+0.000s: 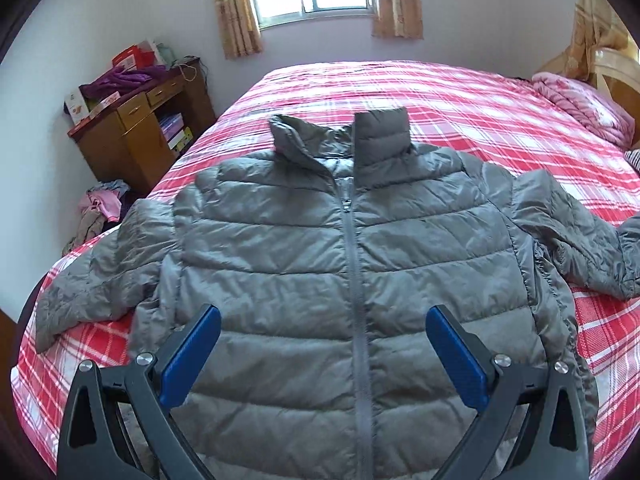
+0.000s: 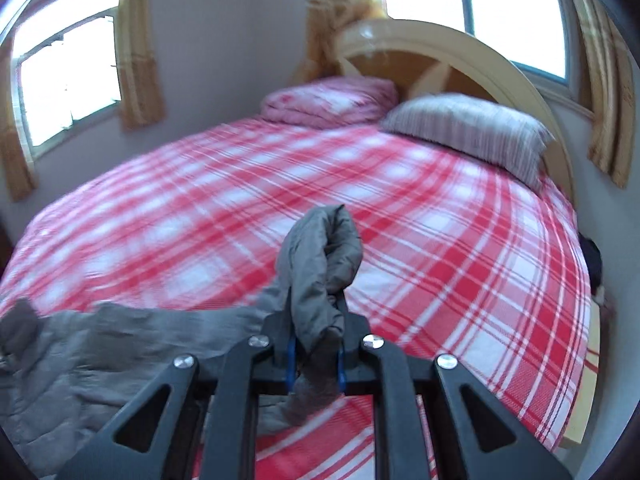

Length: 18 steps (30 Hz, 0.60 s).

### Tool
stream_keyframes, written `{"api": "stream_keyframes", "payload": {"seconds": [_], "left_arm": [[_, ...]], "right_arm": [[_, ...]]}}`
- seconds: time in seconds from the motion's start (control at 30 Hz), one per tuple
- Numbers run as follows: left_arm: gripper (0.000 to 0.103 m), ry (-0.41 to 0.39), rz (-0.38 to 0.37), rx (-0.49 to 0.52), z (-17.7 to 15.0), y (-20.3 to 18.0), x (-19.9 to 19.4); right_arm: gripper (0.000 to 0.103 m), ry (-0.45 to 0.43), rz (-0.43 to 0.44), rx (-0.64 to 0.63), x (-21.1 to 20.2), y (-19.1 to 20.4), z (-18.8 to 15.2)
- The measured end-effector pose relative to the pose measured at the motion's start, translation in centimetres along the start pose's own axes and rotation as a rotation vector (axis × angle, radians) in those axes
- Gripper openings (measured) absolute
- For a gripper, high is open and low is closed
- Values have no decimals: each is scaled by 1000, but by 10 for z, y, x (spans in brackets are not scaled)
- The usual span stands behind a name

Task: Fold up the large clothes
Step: 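Carry the held sleeve across the jacket front with the right gripper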

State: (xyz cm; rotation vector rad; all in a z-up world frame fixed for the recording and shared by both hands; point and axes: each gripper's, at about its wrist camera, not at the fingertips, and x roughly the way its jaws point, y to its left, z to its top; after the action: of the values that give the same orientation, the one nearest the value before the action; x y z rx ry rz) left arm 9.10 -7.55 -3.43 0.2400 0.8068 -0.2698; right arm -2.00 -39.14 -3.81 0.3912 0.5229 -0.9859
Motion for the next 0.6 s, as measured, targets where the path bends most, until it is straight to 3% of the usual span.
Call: {"api": "stream_keyframes", "payload": {"seconds": [0.2,0.6], "left_arm": [[102,-41,37,-9,-7,22,-17],[102,-67,62,-97,-12,73,-28]], "right_arm": [[16,-50,124,-91,-47,57,-1],[16,-50,389,-234,-107,166,-36]]}}
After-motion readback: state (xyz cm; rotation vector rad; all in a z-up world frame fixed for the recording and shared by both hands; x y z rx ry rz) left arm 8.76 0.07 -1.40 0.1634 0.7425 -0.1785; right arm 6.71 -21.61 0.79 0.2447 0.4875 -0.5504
